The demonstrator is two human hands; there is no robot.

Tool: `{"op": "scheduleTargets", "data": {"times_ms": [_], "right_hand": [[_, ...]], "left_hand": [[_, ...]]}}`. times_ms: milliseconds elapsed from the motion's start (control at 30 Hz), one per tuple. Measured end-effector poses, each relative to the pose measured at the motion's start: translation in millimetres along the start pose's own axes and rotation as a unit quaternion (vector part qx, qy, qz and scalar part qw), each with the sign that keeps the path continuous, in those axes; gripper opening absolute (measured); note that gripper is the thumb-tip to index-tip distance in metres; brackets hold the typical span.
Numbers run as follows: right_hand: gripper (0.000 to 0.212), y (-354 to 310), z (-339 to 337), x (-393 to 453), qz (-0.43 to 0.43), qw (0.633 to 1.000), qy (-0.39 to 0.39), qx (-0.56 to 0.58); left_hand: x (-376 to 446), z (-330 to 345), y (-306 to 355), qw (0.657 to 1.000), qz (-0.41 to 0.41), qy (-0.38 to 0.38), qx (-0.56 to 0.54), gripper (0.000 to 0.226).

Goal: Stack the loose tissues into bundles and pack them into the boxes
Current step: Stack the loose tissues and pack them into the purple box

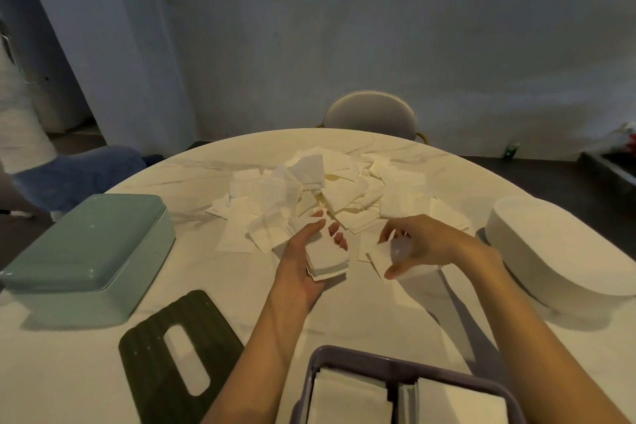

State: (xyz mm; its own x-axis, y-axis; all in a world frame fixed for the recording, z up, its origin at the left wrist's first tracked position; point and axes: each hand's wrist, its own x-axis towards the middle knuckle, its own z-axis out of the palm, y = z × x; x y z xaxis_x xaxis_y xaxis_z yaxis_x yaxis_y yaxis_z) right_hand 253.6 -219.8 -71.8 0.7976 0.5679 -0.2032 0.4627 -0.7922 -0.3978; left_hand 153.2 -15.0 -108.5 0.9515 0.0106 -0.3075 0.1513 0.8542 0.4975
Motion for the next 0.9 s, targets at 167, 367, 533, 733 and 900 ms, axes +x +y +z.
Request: {"op": "scheduleTargets", "data": {"times_ms": [167,367,533,733,900], "right_hand": [[0.044,2.3,-8.0,-5.0,-0.019,0.998,-0.043,-0.029],[0.020,-1.9,-13.8,-3.7,-0.095,0.991,0.048,0.083],[0.028,7.3,11.8,12.1,-0.068,0.993,0.091,0.027],[0.057,6.7,14.5,11.6,-0.023,0.999,0.011,0.041],[0.072,-11.7,-2.5,-11.2,0.006,0.996,-0.076,-0.053]], "left_hand": [[-1.8,4.7,-0.8,1.000,-0.010,0.010,0.009,0.016],[5.5,1.2,-1.0,1.000,0.007,0.008,-0.022,0.012],[3.9,-0.2,0.8,1.000,-0.007,0.021,-0.003,0.016],[4.2,-2.1,2.2,0.999,-0.009,0.027,0.044,0.014],[3.6,-2.8,2.5,0.998,0.009,0.005,0.066,0.015]]}}
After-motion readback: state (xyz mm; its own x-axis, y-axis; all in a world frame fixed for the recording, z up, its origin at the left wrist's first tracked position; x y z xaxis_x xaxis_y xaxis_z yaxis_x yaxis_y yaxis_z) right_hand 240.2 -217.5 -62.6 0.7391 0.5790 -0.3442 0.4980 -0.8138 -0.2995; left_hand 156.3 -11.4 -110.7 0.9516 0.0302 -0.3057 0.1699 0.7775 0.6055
